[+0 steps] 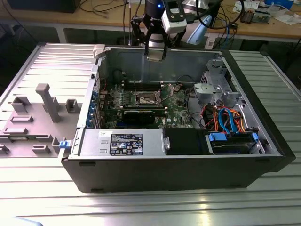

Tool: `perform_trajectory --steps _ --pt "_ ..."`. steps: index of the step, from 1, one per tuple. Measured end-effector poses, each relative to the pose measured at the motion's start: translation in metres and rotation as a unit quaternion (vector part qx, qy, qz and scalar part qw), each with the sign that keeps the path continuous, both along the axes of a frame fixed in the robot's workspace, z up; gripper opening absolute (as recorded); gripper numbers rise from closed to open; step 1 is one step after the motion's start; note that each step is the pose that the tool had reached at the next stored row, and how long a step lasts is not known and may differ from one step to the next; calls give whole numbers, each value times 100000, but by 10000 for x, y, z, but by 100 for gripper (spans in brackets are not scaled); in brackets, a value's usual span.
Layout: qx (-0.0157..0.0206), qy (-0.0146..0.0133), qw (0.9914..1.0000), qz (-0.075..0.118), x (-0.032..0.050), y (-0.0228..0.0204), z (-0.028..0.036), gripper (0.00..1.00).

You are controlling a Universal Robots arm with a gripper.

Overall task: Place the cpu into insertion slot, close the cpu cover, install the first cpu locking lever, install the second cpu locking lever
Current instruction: 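Place the cpu into insertion slot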

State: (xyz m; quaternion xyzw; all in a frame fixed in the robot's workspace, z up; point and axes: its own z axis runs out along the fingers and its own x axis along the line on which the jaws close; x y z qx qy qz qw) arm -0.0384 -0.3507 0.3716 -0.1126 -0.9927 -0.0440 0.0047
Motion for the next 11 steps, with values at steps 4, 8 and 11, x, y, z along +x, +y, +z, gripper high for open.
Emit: perform_trajectory --steps 4,8,11 --pt "0 -1 99970 -2461 0 0 -4 54" --pt "-3 -1 99821 -5977 0 0 -9 54" --pt "1 -3 99765 -6850 0 0 -11 54"
